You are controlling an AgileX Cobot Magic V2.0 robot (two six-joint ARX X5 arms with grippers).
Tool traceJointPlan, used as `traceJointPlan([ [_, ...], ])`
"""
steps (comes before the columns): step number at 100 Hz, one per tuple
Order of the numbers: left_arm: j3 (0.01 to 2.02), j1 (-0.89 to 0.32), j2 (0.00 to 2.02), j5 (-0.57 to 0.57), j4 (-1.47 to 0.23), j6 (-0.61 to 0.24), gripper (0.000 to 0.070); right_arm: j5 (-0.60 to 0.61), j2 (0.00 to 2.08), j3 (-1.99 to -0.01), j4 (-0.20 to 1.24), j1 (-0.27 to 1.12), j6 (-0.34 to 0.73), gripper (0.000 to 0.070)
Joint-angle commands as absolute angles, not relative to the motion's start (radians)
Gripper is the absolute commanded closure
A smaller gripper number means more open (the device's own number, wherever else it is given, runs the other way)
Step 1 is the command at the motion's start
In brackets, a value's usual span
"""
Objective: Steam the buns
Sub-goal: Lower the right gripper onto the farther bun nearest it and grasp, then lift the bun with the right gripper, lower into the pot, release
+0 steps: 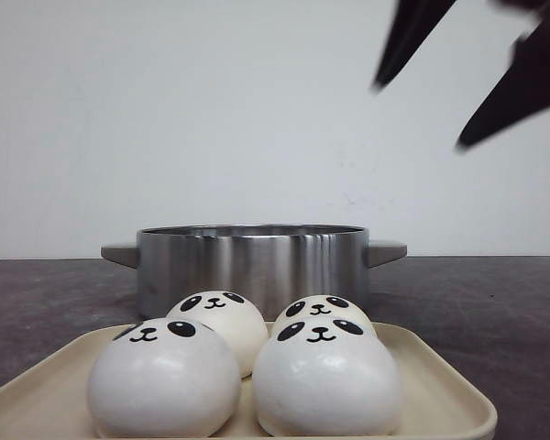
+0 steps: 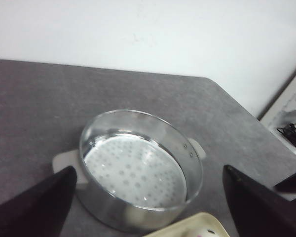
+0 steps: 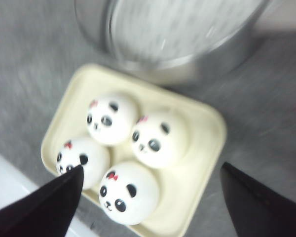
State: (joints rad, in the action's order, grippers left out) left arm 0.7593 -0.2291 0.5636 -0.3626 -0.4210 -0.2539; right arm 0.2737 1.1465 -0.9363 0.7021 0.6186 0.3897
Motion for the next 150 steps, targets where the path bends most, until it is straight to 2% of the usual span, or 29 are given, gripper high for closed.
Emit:
traceJointPlan([
  [1, 0.774, -0.242, 0.568, -0.357, -0.42, -0.246, 0.0146, 0.257, 1.22, -0.956, 0.685, 0.66, 0.451, 0.0163],
  [33, 0.774, -0.297, 0.568, -0.337, -0.43, -0.247, 0.0145, 0.233, 1.497, -0.956, 0.579, 0.734, 0.5, 0.0163],
  [66, 0.774, -0.323, 0.568, -0.337, -0.457, -0.247, 0.0145, 0.155, 1.601, -0.956, 0.485, 0.735, 0.552, 0.0163],
  [84, 0.774, -0.323, 0.568, -0.337, -0.457, -0.247, 0.0145, 0.153, 1.646, -0.956, 0.464, 0.735, 0.599, 0.0172],
  [87, 0.774, -0.323, 0.568, -0.336, -0.457, -0.247, 0.0145, 0.154, 1.656, -0.956, 0.469, 0.735, 0.601, 0.0208],
  [92, 0.774, -0.323, 0.568, -0.337, -0.457, -0.247, 0.0145, 0.165, 1.673, -0.956, 0.476, 0.735, 0.603, 0.0348],
  [96, 0.774, -0.323, 0.568, -0.337, -0.457, -0.247, 0.0145, 0.179, 1.685, -0.956, 0.48, 0.736, 0.603, 0.0503],
  [100, 0.774, -0.323, 0.568, -0.336, -0.457, -0.247, 0.0146, 0.185, 1.693, -0.956, 0.482, 0.736, 0.602, 0.0699],
  [117, 0.774, -0.323, 0.568, -0.337, -0.458, -0.247, 0.0146, 0.162, 1.647, -0.963, 0.468, 0.743, 0.595, 0.0691],
  [139, 0.774, -0.323, 0.568, -0.336, -0.448, -0.251, 0.0145, 0.3, 1.432, -1.051, 0.5, 0.76, 0.595, 0.0692],
  [150, 0.774, -0.323, 0.568, -0.324, -0.448, -0.251, 0.0146, 0.291, 1.353, -1.142, 0.501, 0.762, 0.588, 0.0693],
])
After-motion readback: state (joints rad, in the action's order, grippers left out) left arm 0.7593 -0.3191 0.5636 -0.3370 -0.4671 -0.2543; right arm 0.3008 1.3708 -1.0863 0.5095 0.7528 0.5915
